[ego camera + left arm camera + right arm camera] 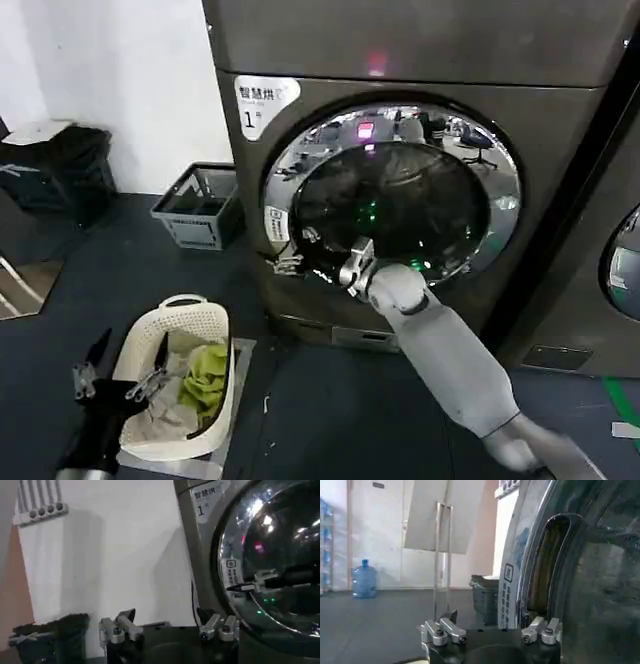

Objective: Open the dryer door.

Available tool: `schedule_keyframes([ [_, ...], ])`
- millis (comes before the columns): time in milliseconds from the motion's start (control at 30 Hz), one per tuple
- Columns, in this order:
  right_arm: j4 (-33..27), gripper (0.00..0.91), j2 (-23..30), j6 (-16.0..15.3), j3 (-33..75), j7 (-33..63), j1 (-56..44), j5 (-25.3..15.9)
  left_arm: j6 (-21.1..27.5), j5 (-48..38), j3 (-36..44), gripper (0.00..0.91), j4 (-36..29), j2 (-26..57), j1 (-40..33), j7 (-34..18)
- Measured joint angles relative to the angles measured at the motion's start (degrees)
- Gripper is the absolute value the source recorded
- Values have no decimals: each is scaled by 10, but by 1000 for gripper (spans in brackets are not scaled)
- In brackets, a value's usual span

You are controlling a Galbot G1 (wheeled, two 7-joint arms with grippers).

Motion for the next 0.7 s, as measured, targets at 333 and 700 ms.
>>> schedule_keyframes([
  [333, 74, 907, -42, -27, 45, -130, -59, -10, -10, -115, -42, 907, 62, 62, -55, 49],
  [700, 163, 907, -98, -27, 135, -270, -161, -19, -39, -132, -33, 907, 150, 165, -137, 84],
])
